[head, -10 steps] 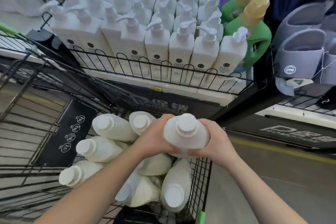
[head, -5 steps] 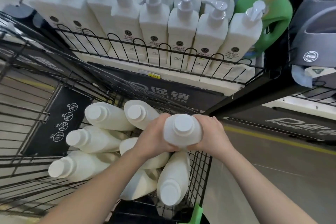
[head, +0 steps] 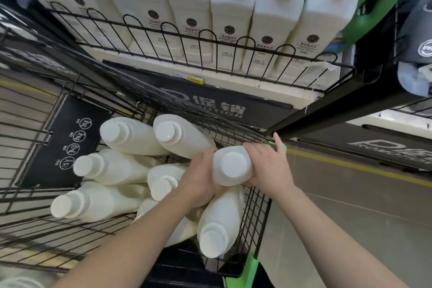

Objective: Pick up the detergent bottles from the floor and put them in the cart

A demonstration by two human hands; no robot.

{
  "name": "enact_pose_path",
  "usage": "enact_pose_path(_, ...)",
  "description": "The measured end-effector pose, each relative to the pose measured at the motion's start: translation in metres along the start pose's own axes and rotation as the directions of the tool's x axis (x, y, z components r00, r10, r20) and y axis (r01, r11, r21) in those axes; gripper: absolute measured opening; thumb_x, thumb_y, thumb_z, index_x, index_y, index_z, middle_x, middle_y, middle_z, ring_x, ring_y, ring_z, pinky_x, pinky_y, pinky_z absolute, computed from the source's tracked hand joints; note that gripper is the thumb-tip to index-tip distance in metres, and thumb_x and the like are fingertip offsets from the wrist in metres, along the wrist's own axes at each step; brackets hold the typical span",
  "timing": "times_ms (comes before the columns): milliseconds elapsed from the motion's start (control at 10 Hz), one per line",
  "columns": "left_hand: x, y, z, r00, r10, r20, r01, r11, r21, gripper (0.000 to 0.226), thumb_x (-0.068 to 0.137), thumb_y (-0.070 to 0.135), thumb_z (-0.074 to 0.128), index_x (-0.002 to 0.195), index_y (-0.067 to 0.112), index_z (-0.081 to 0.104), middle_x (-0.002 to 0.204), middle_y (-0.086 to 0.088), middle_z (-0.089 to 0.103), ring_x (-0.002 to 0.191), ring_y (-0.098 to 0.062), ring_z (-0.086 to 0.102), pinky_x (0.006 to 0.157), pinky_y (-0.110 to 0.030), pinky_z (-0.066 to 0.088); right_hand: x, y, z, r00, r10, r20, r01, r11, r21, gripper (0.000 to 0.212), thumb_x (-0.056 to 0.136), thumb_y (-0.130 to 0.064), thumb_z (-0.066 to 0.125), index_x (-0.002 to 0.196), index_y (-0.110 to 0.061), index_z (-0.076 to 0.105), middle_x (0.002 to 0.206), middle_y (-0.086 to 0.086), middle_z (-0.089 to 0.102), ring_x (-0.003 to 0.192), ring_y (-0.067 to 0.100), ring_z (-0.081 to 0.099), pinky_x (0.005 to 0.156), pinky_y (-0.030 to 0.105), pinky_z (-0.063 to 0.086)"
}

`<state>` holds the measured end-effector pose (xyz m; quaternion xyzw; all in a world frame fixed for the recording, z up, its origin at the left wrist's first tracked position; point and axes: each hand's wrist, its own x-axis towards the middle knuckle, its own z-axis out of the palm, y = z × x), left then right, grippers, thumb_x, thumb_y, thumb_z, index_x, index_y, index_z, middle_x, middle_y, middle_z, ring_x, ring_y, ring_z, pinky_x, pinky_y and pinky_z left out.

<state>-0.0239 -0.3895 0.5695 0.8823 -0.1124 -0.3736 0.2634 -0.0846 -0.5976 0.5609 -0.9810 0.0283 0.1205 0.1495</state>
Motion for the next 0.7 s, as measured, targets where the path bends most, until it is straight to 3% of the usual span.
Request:
enact_pose_path(100, 0.002, 0.002, 0.000, 1.000, -0.005, -0.017, 0.005, 1.000, 0.010, 0.090, 0.054, 0.068, 0.081, 0.130, 0.041, 0.040, 0.126, 0.007, 0.059, 0.116, -0.021, 0.063, 0.093, -0.046, 0.058, 0.002, -0.002, -0.002, 1.000, 0.001, -0.010, -0.001, 1.000, -0.010, 0.081, 0.055, -0.046, 0.093, 0.128, -0.022, 0.066, 0.109, -0.007, 0.073, 0.103, 0.024, 0.071, 0.129, 0.051, 0.002)
enact_pose_path(200, 0.003, -0.002, 0.001, 1.000, 0.008, -0.027, -0.008, 1.000, -0.011, 0.094, 0.056, 0.066, 0.084, 0.135, 0.040, 0.041, 0.131, 0.008, 0.056, 0.121, -0.019, 0.060, 0.099, -0.045, 0.056, 0.001, -0.001, -0.001, 1.000, -0.007, 0.003, 0.007, 1.000, -0.027, 0.086, 0.059, -0.052, 0.091, 0.135, -0.022, 0.064, 0.120, -0.007, 0.073, 0.111, 0.022, 0.069, 0.131, 0.054, 0.002)
enact_pose_path(400, -0.004, -0.001, -0.004, 0.999, 0.039, -0.029, -0.040, 0.999, -0.022, 0.103, 0.059, 0.051, 0.087, 0.147, 0.039, 0.036, 0.143, 0.006, 0.046, 0.135, -0.020, 0.046, 0.110, -0.046, 0.047, -0.002, 0.000, -0.007, 0.999, -0.008, 0.034, 0.007, 1.000, 0.028, 0.095, 0.058, -0.051, 0.095, 0.142, -0.022, 0.061, 0.130, -0.005, 0.071, 0.123, 0.022, 0.066, 0.131, 0.049, -0.006)
enact_pose_path(500, -0.009, 0.005, -0.009, 0.999, 0.039, -0.034, -0.039, 0.999, -0.002, 0.104, 0.061, 0.045, 0.093, 0.148, 0.036, 0.036, 0.145, 0.006, 0.045, 0.137, -0.019, 0.045, 0.111, -0.044, 0.045, -0.004, -0.002, -0.021, 0.997, -0.016, 0.072, 0.010, 0.996, 0.090, 0.091, 0.069, -0.049, 0.092, 0.149, -0.026, 0.055, 0.139, -0.006, 0.066, 0.136, 0.020, 0.057, 0.128, 0.043, -0.015)
enact_pose_path(600, -0.015, 0.013, -0.023, 0.995, 0.072, -0.066, -0.072, 0.997, 0.001, 0.106, 0.064, 0.042, 0.096, 0.152, 0.034, 0.036, 0.149, 0.005, 0.045, 0.140, -0.017, 0.044, 0.114, -0.040, 0.044, -0.006, -0.003, -0.035, 0.995, -0.007, 0.103, -0.011, 0.985, 0.174, 0.092, 0.076, -0.053, 0.088, 0.155, -0.029, 0.047, 0.147, -0.006, 0.058, 0.144, 0.018, 0.046, 0.130, 0.039, -0.009)
enact_pose_path(700, -0.025, 0.031, -0.039, 0.995, 0.056, -0.088, -0.055, 0.998, 0.014, 0.107, 0.067, 0.041, 0.097, 0.156, 0.034, 0.036, 0.152, 0.005, 0.044, 0.140, -0.017, 0.047, 0.115, -0.039, 0.044, -0.011, -0.004, -0.048, 0.987, 0.056, 0.154, -0.094, 0.964, 0.247, 0.098, 0.078, -0.056, 0.086, 0.160, -0.030, 0.039, 0.156, -0.004, 0.050, 0.149, 0.019, 0.039, 0.129, 0.038, 0.017)
